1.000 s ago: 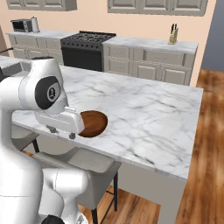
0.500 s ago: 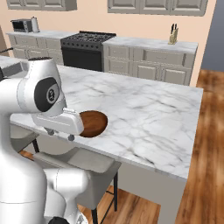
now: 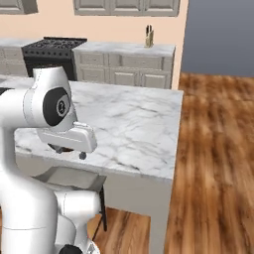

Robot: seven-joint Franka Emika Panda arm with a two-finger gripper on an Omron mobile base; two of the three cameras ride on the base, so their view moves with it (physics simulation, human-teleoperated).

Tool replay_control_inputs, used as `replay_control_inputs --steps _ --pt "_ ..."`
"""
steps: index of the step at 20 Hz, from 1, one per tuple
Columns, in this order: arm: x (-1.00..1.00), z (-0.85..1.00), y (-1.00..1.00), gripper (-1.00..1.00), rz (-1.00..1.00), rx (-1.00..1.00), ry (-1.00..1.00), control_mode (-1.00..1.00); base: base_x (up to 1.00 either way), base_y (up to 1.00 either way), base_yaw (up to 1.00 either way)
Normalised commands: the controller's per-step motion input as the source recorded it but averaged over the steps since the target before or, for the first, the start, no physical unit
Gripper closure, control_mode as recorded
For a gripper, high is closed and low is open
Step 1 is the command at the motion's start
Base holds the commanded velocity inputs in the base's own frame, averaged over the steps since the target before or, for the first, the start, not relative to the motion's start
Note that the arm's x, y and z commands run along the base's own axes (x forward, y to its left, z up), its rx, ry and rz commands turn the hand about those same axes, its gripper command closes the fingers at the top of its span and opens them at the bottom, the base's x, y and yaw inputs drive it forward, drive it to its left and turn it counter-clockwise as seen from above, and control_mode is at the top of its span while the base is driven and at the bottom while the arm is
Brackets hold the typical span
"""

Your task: Pick up the bowls from the cabinet and place each bowl in front of a stool on the dining counter.

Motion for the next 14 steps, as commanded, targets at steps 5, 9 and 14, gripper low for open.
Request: replay_control_inputs --steps 5,9,14 --pt "0.00 0.00 0.00 -1.00 0.00 0.00 0.00 1.00 -0.13 -0.94 -0.46" --pt "0.00 0.00 0.00 -1.00 0.00 0.00 0.00 1.00 0.00 -1.00 0.00" --pt "0.00 0.00 0.00 -1.00 0.00 0.00 0.00 1.00 0.03 -1.00 0.12"
